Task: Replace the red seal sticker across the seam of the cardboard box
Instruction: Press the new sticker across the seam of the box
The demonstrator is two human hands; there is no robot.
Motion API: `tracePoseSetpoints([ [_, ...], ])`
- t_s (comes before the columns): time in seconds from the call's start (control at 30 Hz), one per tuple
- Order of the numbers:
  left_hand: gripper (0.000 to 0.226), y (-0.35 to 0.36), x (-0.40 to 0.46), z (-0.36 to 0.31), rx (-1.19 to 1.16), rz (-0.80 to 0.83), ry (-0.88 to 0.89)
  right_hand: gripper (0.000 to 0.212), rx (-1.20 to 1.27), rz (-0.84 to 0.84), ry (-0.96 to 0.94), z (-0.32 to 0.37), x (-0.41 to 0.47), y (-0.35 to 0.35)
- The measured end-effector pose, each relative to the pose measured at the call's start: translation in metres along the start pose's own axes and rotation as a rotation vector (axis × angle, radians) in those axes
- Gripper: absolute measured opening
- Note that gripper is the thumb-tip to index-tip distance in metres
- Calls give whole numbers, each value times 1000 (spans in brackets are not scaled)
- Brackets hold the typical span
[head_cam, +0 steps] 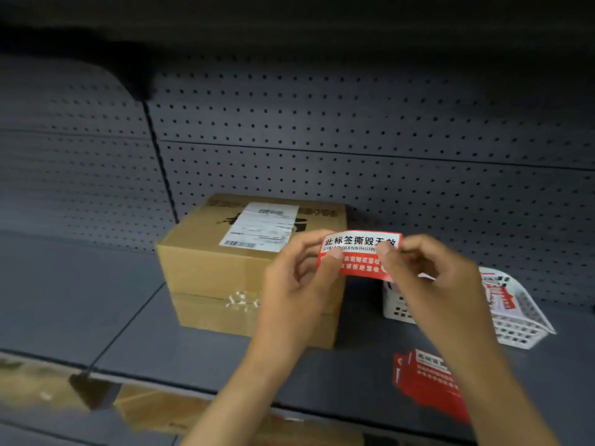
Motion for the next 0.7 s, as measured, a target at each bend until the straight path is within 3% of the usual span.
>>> tracePoseSetpoints([
  [0.17, 24, -92, -17, 21, 120, -163, -102, 19, -19, 24, -97, 13, -32, 78],
  [0.27, 28, -131, -28, 39, 355, -194, -130, 20, -52, 28, -51, -4, -51, 117],
  [0.4, 8, -160, -29, 59, 625, -187, -58, 23, -79, 24, 19, -29, -72, 153],
  [0.53, 14, -166, -25, 63, 796, -192, 83, 21, -142, -51, 31, -44, -76, 159],
  [0.7, 23, -169, -19, 77, 804, -165, 131, 18, -191, -138, 15, -50, -73, 158],
])
Point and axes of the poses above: each hand's wrist, its own x-axis towards the middle knuckle, its own y-axis out of the palm, z = x × y, the point moved 7 cm from there along x, towards the middle knuckle, and after that the axes turned 4 degrees about x, right-handed, at the moved point
